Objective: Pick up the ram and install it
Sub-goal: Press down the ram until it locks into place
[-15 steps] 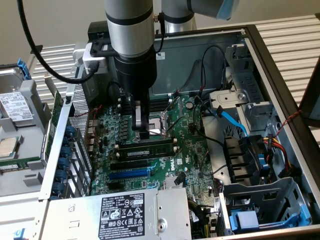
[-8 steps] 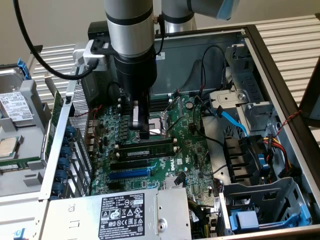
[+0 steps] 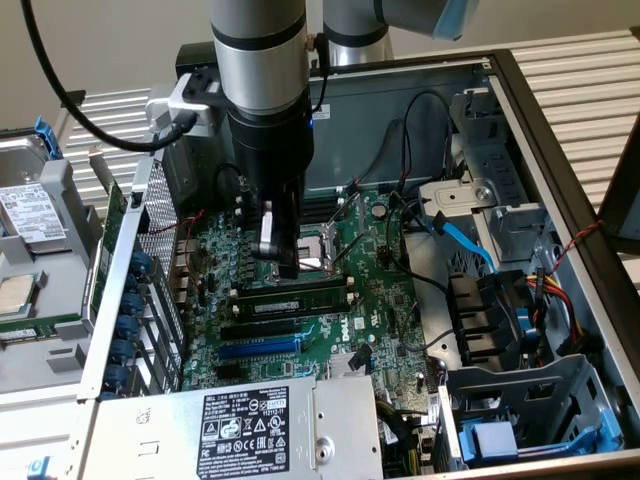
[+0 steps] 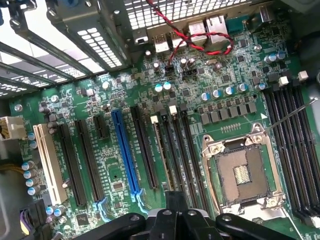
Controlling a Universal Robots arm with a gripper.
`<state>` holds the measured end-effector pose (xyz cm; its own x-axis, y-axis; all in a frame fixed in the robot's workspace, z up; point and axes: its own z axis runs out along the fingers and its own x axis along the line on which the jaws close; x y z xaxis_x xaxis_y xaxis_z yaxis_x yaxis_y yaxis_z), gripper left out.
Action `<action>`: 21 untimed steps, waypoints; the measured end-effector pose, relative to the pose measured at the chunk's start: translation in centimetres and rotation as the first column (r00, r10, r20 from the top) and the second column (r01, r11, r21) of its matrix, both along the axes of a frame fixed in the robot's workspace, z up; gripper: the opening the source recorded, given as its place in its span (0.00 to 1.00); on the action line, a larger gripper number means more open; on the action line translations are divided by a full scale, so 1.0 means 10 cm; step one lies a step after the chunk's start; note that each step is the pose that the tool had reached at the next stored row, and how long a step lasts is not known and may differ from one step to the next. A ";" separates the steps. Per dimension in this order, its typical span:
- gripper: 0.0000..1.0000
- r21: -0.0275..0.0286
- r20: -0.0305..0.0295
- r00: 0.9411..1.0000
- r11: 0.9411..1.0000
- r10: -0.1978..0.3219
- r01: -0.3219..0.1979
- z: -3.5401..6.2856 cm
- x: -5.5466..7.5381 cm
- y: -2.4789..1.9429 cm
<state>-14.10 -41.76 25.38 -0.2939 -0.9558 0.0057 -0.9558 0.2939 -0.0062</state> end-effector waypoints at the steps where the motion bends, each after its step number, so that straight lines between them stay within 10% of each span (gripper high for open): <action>1: 0.11 0.000 0.000 1.000 1.000 -0.011 0.011 0.000 0.00 0.000; 21: 0.11 -0.008 0.001 0.980 0.980 -0.201 0.201 0.000 0.00 0.000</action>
